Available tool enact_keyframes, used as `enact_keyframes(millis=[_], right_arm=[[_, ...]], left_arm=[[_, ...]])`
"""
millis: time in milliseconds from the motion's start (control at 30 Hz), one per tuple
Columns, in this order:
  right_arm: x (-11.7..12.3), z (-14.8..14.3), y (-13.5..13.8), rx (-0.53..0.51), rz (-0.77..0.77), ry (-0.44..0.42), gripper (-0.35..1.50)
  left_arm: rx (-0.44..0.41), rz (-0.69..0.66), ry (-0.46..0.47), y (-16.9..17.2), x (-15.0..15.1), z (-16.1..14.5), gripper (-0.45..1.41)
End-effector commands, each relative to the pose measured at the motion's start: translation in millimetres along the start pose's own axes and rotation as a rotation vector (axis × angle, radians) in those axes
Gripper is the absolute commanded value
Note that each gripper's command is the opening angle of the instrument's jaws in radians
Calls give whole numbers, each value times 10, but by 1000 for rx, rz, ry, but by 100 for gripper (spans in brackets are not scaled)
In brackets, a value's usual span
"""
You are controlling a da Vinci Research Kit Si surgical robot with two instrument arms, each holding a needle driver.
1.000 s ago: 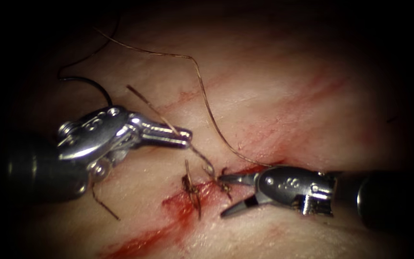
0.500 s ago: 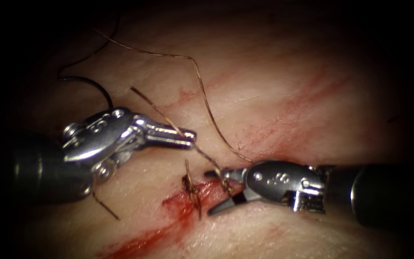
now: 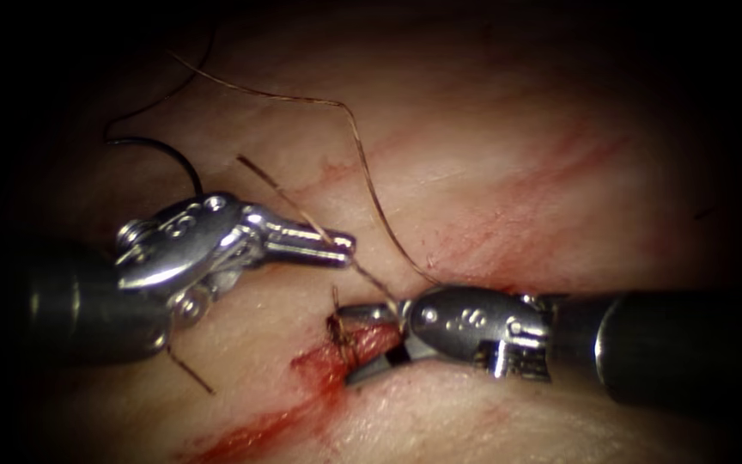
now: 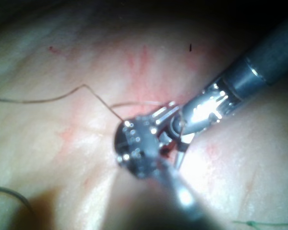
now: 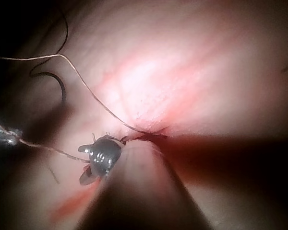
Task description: Wound Closure
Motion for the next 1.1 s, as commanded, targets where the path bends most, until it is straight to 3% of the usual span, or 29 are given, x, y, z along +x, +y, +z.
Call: enact_keyframes(millis=[33,533,667,733,800,833,867,1100], right_arm=[[-3,9,-3,4,1,2,148],[-3,25,-6,19,-3,10,145],[-2,24,-10,23,-6,23,135],[-3,23,-11,33,-7,37,114],[-3,22,-12,48,-9,51,51],[-3,21,-12,55,-16,56,0],[-3,21,-12,58,-12,56,-35],[1,19,-9,64,-9,59,-35]], left_arm=[[-1,-2,1,-4,-6,4,-45],[-6,-4,3,-4,-3,9,-45],[-6,-4,3,-4,-3,9,-45],[-6,-4,3,-3,-3,9,-45],[-8,-4,2,-2,-4,9,-45],[-8,-4,2,-1,-4,10,-45],[-8,-4,2,0,-4,10,-45],[-10,-4,2,2,-5,11,-45]])
